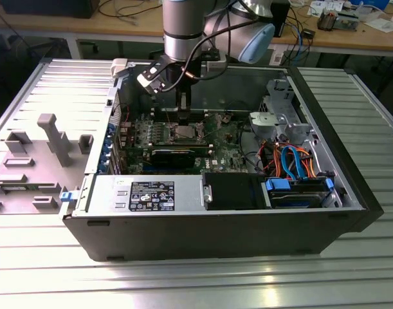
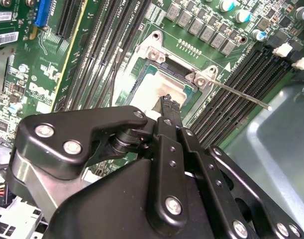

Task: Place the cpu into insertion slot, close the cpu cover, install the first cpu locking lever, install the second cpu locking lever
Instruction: 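Close the cpu cover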

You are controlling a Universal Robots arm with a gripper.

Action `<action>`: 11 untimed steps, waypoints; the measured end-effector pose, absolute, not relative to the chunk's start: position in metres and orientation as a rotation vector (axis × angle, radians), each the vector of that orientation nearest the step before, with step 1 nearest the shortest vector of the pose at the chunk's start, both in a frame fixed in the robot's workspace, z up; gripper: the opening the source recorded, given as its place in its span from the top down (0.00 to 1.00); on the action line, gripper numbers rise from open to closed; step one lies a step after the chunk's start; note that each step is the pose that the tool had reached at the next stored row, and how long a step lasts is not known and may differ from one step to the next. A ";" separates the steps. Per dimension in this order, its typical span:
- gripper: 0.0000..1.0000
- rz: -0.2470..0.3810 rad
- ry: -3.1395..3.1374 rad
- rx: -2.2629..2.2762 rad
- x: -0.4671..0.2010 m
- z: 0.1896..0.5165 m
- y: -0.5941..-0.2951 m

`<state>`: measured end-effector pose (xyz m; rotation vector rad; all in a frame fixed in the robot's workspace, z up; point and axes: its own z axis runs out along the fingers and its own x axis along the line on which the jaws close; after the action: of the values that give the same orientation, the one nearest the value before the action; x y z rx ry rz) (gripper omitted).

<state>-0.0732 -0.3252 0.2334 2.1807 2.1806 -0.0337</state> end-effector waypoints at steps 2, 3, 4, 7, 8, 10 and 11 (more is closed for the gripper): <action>0.89 -0.034 2.181 2.181 -0.073 0.236 -0.325; 0.89 -0.034 2.181 2.181 -0.073 0.238 -0.325; 0.89 -0.034 2.181 2.181 -0.073 0.240 -0.325; 0.89 -0.033 2.181 2.181 -0.073 0.242 -0.325; 0.89 -0.033 2.181 2.181 -0.073 0.242 -0.325; 0.89 -0.034 2.181 2.181 -0.073 0.243 -0.325; 0.89 -0.034 2.181 2.181 -0.073 0.243 -0.325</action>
<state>-0.0731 -0.3252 0.2434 2.1807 2.1806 -0.0337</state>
